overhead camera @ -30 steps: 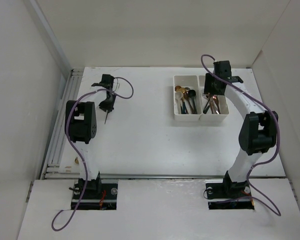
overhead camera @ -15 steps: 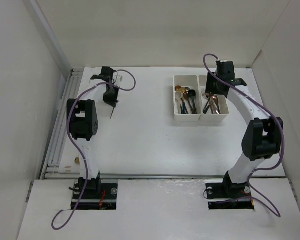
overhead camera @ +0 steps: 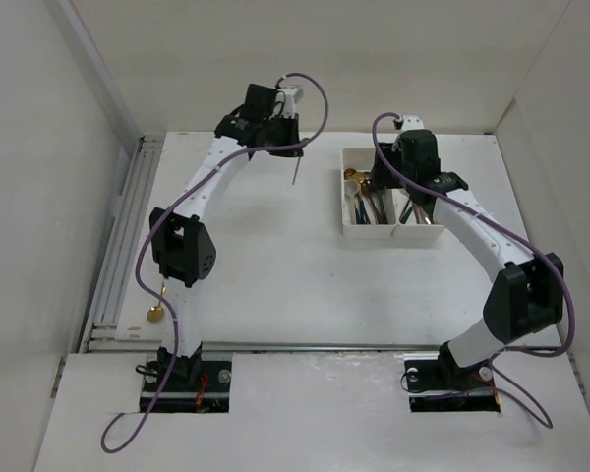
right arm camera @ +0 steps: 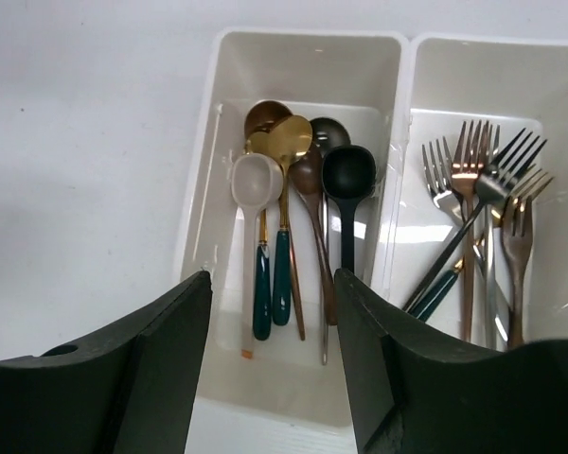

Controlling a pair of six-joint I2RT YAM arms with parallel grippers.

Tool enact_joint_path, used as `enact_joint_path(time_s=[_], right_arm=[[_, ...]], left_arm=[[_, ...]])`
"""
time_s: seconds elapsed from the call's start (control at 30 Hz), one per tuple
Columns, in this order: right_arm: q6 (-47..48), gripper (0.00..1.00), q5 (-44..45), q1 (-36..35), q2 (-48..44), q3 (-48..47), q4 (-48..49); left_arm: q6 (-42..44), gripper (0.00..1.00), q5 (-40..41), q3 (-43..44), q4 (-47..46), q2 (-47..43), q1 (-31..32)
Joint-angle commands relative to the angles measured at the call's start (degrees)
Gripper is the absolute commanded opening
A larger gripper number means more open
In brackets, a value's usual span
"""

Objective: Sort the eating utensils into containers

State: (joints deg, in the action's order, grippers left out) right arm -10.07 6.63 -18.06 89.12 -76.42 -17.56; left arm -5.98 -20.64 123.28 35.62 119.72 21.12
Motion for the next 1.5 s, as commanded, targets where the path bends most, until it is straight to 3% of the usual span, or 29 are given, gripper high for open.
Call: enact_joint_path(time_s=[0.0,0.3,0.53,0.57,0.67,0.7,0.73,0.87,0.97,1.1,1.13,1.3,1.37,1.47], right_arm=[[-4.3,0.6,1.1,0.1,-2.6,2.2,5.9],[-11.3,0.6,9.1,0.0,-7.0,6.9,6.2],[-11.3,0.61,15.3,0.6,-12.4,9.9,4.1],[-10.8,0.61,15.9,0.6,-12.4,10.7,4.1],[-10.8,0.63,15.9,1.1,-13.6,11.2,4.1],[-10.2,0.63,15.9,1.1,-13.6,11.2,4.1],[-10.1,0.63,15.9,1.1,-13.6,11.2,3.6],[-8.8,0.63,15.9,0.6,-13.6,11.2,3.6],[-7.2,0.64,17.1,-0.7,-13.1,10.6,3.6],[-6.0,0.64,16.5,-3.0,-12.0,10.1,3.6],[-6.0,0.64,15.7,-4.0,-11.1,9.4,3.6],[-4.9,0.64,15.2,-8.7,-6.9,7.0,2.4],[-4.9,0.64,14.6,-9.4,-4.5,5.4,2.4],[-4.3,0.64,13.8,-10.9,-1.6,3.2,1.8]], left_arm=[[-6.8,0.0,-3.3,1.7,-5.2,-0.5,3.9],[-20.5,0.0,-5.8,-3.0,-26.7,2.8,10.2],[-22.1,0.0,-6.3,-0.9,-29.6,10.2,12.0],[-22.1,0.03,-6.3,-0.9,-29.6,11.3,12.7],[-20.7,0.27,-5.8,-0.9,-29.0,12.6,13.3],[-20.7,0.45,-5.8,-0.9,-29.0,12.6,13.3],[-20.1,0.54,-5.8,-0.9,-29.0,13.2,13.3],[-15.3,0.76,-4.8,1.3,-25.0,11.5,13.3],[-9.7,0.79,-0.2,3.2,-19.3,7.1,13.3],[0.7,0.8,11.4,6.6,-5.0,2.5,11.4],[2.3,0.8,17.7,3.6,-0.2,-0.2,10.6],[9.2,0.84,31.1,-16.9,7.4,-11.1,0.9],[9.2,0.86,33.3,-27.6,10.1,-16.1,-6.2],[11.2,0.86,29.8,-40.4,10.6,-21.5,-15.4]])
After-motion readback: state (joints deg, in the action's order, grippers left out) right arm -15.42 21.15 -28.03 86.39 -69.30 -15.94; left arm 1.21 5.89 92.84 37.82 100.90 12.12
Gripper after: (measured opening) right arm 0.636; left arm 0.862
